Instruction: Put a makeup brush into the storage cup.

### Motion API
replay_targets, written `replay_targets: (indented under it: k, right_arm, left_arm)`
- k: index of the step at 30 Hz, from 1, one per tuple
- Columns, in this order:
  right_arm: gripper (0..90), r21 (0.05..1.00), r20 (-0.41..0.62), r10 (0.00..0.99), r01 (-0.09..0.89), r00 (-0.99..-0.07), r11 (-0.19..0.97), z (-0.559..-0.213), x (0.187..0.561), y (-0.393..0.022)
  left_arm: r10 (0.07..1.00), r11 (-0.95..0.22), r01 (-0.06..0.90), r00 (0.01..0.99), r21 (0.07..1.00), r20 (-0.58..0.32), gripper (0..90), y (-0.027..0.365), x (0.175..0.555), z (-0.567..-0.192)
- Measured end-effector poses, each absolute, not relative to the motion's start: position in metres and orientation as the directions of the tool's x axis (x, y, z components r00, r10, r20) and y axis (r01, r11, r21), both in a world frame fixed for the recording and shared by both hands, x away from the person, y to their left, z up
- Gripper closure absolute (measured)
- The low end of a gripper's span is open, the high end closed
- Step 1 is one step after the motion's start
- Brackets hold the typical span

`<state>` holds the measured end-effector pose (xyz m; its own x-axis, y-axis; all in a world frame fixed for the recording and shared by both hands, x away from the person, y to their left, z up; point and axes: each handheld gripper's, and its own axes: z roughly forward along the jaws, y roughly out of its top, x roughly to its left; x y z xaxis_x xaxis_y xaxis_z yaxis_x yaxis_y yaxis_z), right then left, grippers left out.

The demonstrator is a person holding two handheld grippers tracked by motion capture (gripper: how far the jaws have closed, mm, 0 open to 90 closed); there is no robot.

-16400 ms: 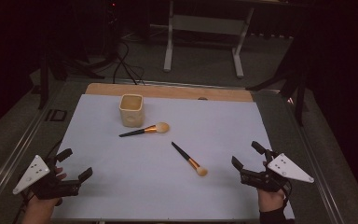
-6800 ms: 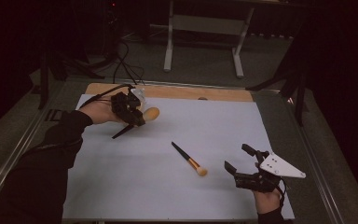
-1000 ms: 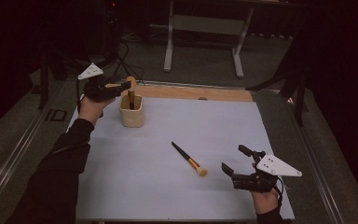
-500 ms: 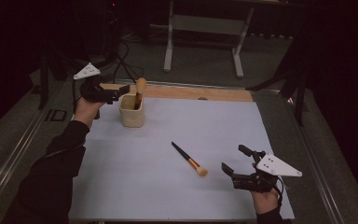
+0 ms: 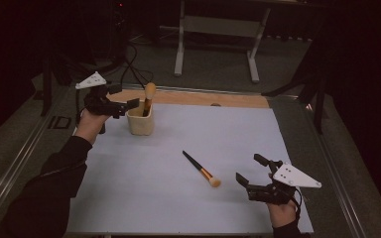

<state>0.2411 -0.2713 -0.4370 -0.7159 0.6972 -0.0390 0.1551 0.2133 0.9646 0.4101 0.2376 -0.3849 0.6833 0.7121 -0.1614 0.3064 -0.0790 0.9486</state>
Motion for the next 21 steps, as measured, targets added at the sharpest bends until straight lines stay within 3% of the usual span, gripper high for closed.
replay_targets:
  k: [21]
  right_arm:
    - [13.7, 0.964, -0.036, 0.698, 0.16, -0.715, 0.214, -0.438, 0.242, -0.271]
  left_arm:
    - [0.655, -0.06, 0.301, 0.731, 0.952, -0.19, 0.3, 0.241, 0.362, -0.389]
